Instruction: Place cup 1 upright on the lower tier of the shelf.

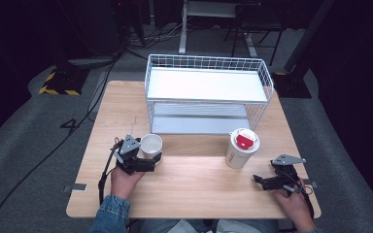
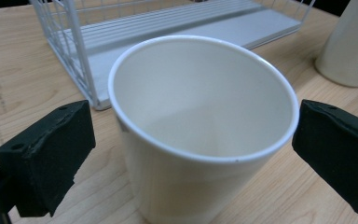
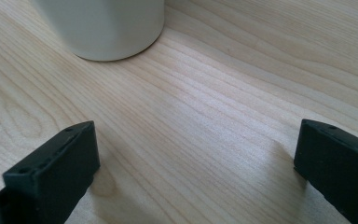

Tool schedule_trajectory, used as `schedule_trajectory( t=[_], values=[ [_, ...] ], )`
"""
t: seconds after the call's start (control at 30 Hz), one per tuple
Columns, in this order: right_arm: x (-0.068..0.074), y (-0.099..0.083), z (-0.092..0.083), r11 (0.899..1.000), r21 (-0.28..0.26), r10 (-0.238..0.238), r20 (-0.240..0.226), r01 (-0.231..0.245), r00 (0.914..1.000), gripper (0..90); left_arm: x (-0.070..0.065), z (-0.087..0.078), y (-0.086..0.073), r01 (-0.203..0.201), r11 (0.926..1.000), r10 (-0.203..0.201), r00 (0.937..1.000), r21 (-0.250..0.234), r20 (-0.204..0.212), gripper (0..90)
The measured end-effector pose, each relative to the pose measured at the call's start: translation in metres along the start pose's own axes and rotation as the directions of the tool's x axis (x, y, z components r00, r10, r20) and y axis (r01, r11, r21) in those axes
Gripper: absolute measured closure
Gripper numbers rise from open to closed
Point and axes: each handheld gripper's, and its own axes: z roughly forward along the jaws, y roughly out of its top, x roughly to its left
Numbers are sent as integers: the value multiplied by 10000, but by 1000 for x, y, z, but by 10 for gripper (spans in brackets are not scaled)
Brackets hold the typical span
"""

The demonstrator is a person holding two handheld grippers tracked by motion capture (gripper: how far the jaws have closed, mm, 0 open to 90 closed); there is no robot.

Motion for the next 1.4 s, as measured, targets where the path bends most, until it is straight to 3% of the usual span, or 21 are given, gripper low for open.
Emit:
schedule_trajectory(
  t=[0.07,0.27,0.57,0.87,1.1,1.4],
  values=[
    [0,0,0,10000,-2,-9,22,9,10000,1,-1,3,-1,-66,10000,65,10000,-58,-75,0],
    [0,0,0,10000,-5,4,14,-4,10000,1,-3,16,-4,-248,9991,252,9996,350,-123,0],
    [0,0,0,10000,-12,3,47,-3,10000,1,-1,24,-8,-172,9985,189,9993,523,-310,6],
    [0,0,0,10000,-10,23,61,-23,10000,2,0,25,-10,-153,9967,191,9987,799,-479,126],
    [0,0,0,10000,-11,23,62,-23,10000,2,-3,26,-11,-599,9915,681,9953,1152,-687,214],
    [0,0,0,10000,-13,15,69,-15,10000,2,-4,27,-12,-580,9918,671,9947,1138,-779,221]
  ],
)
